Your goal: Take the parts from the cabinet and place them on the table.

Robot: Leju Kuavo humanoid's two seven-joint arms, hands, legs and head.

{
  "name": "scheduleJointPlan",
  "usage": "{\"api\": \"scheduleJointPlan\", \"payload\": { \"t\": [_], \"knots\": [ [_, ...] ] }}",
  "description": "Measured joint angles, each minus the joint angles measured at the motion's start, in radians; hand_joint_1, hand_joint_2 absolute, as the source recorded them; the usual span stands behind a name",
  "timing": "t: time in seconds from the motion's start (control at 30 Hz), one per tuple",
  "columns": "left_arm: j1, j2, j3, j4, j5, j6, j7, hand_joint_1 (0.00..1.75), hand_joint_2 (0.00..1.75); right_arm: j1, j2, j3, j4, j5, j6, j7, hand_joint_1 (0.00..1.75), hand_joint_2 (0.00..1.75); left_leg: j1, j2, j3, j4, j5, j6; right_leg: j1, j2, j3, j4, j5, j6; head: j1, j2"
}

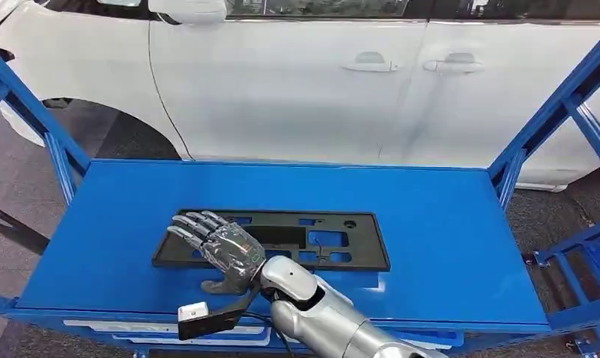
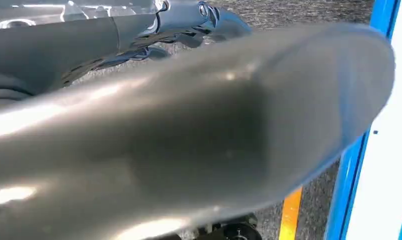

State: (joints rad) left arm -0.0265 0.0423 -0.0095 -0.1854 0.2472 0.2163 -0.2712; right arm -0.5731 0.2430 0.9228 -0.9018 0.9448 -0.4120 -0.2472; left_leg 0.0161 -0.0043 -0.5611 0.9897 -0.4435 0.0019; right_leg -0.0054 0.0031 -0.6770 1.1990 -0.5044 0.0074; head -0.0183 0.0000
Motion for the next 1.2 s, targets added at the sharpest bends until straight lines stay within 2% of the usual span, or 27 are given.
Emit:
{"api": "scheduleJointPlan", "payload": {
  "t": [0.03, 0.07, 0.1, 0.2, 0.27, 0.3, 0.37, 0.4, 0.43, 0.47, 0.5, 0.53, 0.57, 0.6, 0.63, 0.7, 0.77, 0.8, 0.87, 0.9, 0.93, 0.97, 1.0, 1.07, 1.1, 1.13, 1.2],
  "knots": [
    [-0.001, 0.0, 0.0, 0.0, -0.003, 0.001, 0.0, 0.0, 0.0, 0.0, 0.0, 0.0, 0.0, 0.018, -0.004, 0.005, 0.0, 1.75, 0.0, -0.001, 0.002, 0.001, -0.002, -0.002, 0.0, 0.0, 0.044, -0.09, 0.042, -0.006, 0.0, 0.0],
    [-0.001, -0.001, 0.0, 0.0, -0.005, 0.002, -0.001, 0.0, 0.0, 0.0, 0.0, 0.001, 0.0, 0.031, -0.007, 0.01, 0.0, 1.75, 0.0, -0.001, 0.002, 0.002, -0.004, -0.006, 0.002, 0.0, 0.08, -0.164, 0.066, -0.014, 0.0, 0.0],
    [-0.002, -0.002, 0.0, 0.0, -0.006, 0.002, -0.002, 0.0, 0.0, 0.0, 0.0, 0.002, 0.0, 0.044, -0.012, 0.015, 0.0, 1.75, -0.009, -0.002, -0.002, 0.011, -0.008, -0.013, 0.006, -0.002, 0.087, -0.188, 0.056, -0.015, -0.001, 0.0],
    [-0.001, -0.002, 0.0, 0.0, -0.007, 0.005, -0.002, 0.0, 0.0, 0.001, 0.001, 0.014, 0.013, 0.116, -0.05, 0.037, 0.0, 1.75, -0.002, -0.001, -0.001, 0.003, -0.006, -0.031, 0.012, 0.002, 0.084, -0.187, 0.059, -0.029, -0.001, 0.0],
    [-0.002, -0.003, -0.001, 0.0, -0.011, 0.006, -0.003, 0.0, 0.0, 0.001, 0.008, 0.026, 0.031, 0.154, -0.072, 0.051, 0.0, 1.75, -0.001, 0.0, -0.002, 0.017, -0.021, -0.041, 0.002, -0.002, 0.093, -0.202, 0.066, -0.04, -0.001, 0.0],
    [-0.003, -0.004, -0.001, 0.0, -0.013, 0.006, -0.003, 0.0, 0.0, 0.0, 0.016, 0.035, 0.049, 0.166, -0.084, 0.053, 0.0, 1.75, -0.001, 0.0, -0.024, 0.068, -0.056, -0.048, 0.0, -0.003, 0.095, -0.204, 0.066, -0.045, -0.006, 0.0],
    [-0.003, -0.003, -0.001, 0.0, -0.013, 0.008, -0.003, 0.0, 0.0, 0.004, 0.02, 0.047, 0.069, 0.174, -0.089, 0.056, 0.0, 1.75, 0.002, 0.0, -0.1, 0.229, -0.13, -0.057, 0.002, -0.003, 0.095, -0.204, 0.066, -0.047, -0.006, 0.0],
    [-0.002, -0.003, -0.001, 0.0, -0.013, 0.008, -0.003, 0.0, 0.0, 0.006, 0.019, 0.053, 0.079, 0.174, -0.09, 0.06, 0.0, 1.75, 0.003, 0.0, -0.133, 0.296, -0.149, -0.06, 0.002, -0.004, 0.094, -0.203, 0.065, -0.048, -0.006, 0.0],
    [0.001, -0.003, -0.002, 0.0, -0.013, 0.008, -0.003, 0.0, 0.0, 0.009, 0.02, 0.055, 0.087, 0.176, -0.09, 0.06, 0.0, 1.75, 0.003, 0.0, -0.144, 0.315, -0.144, -0.061, 0.003, -0.003, 0.095, -0.203, 0.065, -0.048, -0.006, 0.0],
    [0.002, -0.003, -0.002, 0.0, -0.013, 0.008, -0.003, 0.0, 0.0, 0.01, 0.02, 0.058, 0.092, 0.176, -0.09, 0.061, 0.0, 1.75, 0.004, 0.0, -0.133, 0.286, -0.115, -0.061, 0.003, -0.002, 0.096, -0.203, 0.064, -0.047, -0.006, 0.0],
    [0.002, -0.003, -0.002, 0.0, -0.013, 0.008, -0.003, 0.0, 0.0, 0.009, 0.02, 0.06, 0.096, 0.18, -0.092, 0.063, 0.0, 1.75, 0.004, 0.001, -0.104, 0.22, -0.075, -0.06, 0.002, -0.002, 0.097, -0.202, 0.064, -0.046, -0.006, 0.0],
    [0.0, -0.002, -0.002, 0.0, -0.013, 0.008, -0.003, 0.0, 0.0, 0.008, 0.023, 0.061, 0.102, 0.193, -0.097, 0.07, 0.0, 1.75, 0.004, 0.001, -0.055, 0.118, -0.024, -0.056, 0.002, -0.001, 0.101, -0.202, 0.062, -0.044, -0.006, 0.0],
    [0.0, -0.002, -0.002, 0.0, -0.015, 0.008, -0.003, 0.0, 0.0, 0.007, 0.028, 0.063, 0.11, 0.205, -0.1, 0.076, 0.0, 1.75, 0.004, 0.001, -0.011, 0.03, 0.01, -0.051, 0.003, -0.001, 0.103, -0.202, 0.06, -0.041, -0.006, 0.0],
    [-0.002, -0.002, -0.002, 0.0, -0.016, 0.009, -0.004, 0.0, 0.0, 0.004, 0.032, 0.065, 0.119, 0.213, -0.105, 0.084, 0.0, 1.75, -0.002, 0.0, 0.002, 0.002, -0.006, -0.045, 0.01, -0.001, 0.101, -0.199, 0.058, -0.035, -0.006, 0.0],
    [-0.003, -0.002, -0.002, 0.0, -0.016, 0.01, -0.005, 0.0, 0.0, 0.003, 0.034, 0.068, 0.131, 0.224, -0.114, 0.093, 0.0, 1.75, -0.004, -0.002, 0.0, 0.002, -0.002, -0.034, 0.009, 0.0, 0.097, -0.198, 0.06, -0.029, -0.005, 0.0],
    [-0.002, -0.002, -0.002, 0.0, -0.02, 0.013, -0.005, 0.0, 0.0, -0.001, 0.044, 0.068, 0.174, 0.24, -0.134, 0.106, 0.0, 1.75, -0.007, -0.002, -0.004, 0.004, -0.003, -0.023, 0.007, -0.001, 0.098, -0.201, 0.062, -0.018, -0.005, 0.0],
    [0.0, -0.002, -0.002, 0.0, -0.025, 0.014, -0.006, 0.0, 0.0, -0.01, 0.05, 0.069, 0.208, 0.254, -0.151, 0.121, 0.0, 1.75, 0.004, 0.001, 0.001, -0.008, 0.007, -0.008, 0.006, -0.001, 0.096, -0.189, 0.05, -0.006, -0.004, 0.0],
    [-0.001, -0.002, -0.002, 0.0, -0.029, 0.014, -0.007, 0.0, 0.0, -0.019, 0.056, 0.069, 0.23, 0.264, -0.163, 0.125, 0.0, 1.75, 0.003, 0.0, 0.0, -0.009, 0.008, -0.003, 0.007, -0.001, 0.08, -0.152, 0.022, -0.002, -0.003, 0.0],
    [-0.004, -0.002, -0.002, 0.0, -0.031, 0.014, -0.008, 0.0, 0.0, -0.027, 0.06, 0.069, 0.28, 0.285, -0.168, 0.145, 0.0, 1.75, 0.001, 0.001, -0.003, -0.009, 0.009, 0.002, 0.004, -0.001, 0.004, 0.011, -0.061, 0.003, -0.003, 0.0],
    [-0.004, -0.002, -0.001, 0.0, -0.034, 0.014, -0.008, 0.0, 0.0, -0.026, 0.06, 0.069, 0.302, 0.297, -0.175, 0.156, 0.0, 1.75, 0.0, 0.001, -0.004, -0.008, 0.009, 0.003, 0.003, -0.001, -0.034, 0.092, -0.09, 0.004, -0.003, 0.0],
    [-0.002, -0.002, -0.001, 0.0, -0.036, 0.014, -0.008, 0.0, 0.0, -0.029, 0.061, 0.069, 0.321, 0.309, -0.185, 0.168, 0.0, 1.75, 0.0, 0.001, -0.004, -0.007, 0.009, 0.003, 0.002, -0.001, -0.053, 0.13, -0.092, 0.005, -0.003, 0.0],
    [0.0, -0.002, -0.001, 0.0, -0.038, 0.014, -0.008, 0.0, 0.0, -0.035, 0.064, 0.069, 0.335, 0.32, -0.188, 0.179, 0.0, 1.75, -0.001, 0.001, -0.003, -0.006, 0.009, 0.003, 0.001, -0.001, -0.046, 0.115, -0.072, 0.004, -0.003, 0.0],
    [-0.001, -0.002, -0.001, 0.0, -0.04, 0.014, -0.01, 0.0, 0.0, -0.043, 0.068, 0.069, 0.351, 0.333, -0.19, 0.194, 0.0, 1.75, -0.002, 0.0, -0.002, -0.005, 0.008, 0.002, 0.002, -0.001, -0.016, 0.054, -0.033, 0.0, -0.003, 0.0],
    [-0.003, -0.002, -0.002, 0.0, -0.045, 0.012, -0.011, 0.0, 0.0, -0.058, 0.074, 0.068, 0.378, 0.351, -0.19, 0.224, 0.0, 1.75, -0.004, -0.001, 0.001, -0.003, 0.007, 0.0, 0.004, -0.001, 0.081, -0.134, 0.047, -0.015, -0.003, 0.0],
    [-0.003, -0.003, -0.002, 0.0, -0.048, 0.01, -0.011, 0.0, 0.0, -0.067, 0.076, 0.068, 0.393, 0.356, -0.188, 0.242, 0.0, 1.75, -0.007, -0.002, 0.0, 0.0, 0.005, -0.003, 0.009, -0.002, 0.106, -0.194, 0.044, -0.024, -0.003, 0.0],
    [-0.003, -0.003, -0.002, 0.0, -0.048, 0.008, -0.011, 0.0, 0.0, -0.076, 0.081, 0.066, 0.407, 0.359, -0.185, 0.259, 0.0, 1.75, -0.014, -0.003, -0.001, 0.002, 0.002, -0.01, 0.007, -0.004, 0.107, -0.196, 0.05, -0.02, -0.005, 0.0],
    [-0.002, -0.002, -0.002, 0.0, -0.051, 0.006, -0.011, 0.0, 0.0, -0.097, 0.081, 0.058, 0.436, 0.366, -0.18, 0.291, 0.0, 1.75, -0.007, -0.002, 0.0, -0.002, 0.005, -0.023, 0.013, -0.001, 0.105, -0.196, 0.051, -0.028, -0.004, 0.0]
  ]
}}
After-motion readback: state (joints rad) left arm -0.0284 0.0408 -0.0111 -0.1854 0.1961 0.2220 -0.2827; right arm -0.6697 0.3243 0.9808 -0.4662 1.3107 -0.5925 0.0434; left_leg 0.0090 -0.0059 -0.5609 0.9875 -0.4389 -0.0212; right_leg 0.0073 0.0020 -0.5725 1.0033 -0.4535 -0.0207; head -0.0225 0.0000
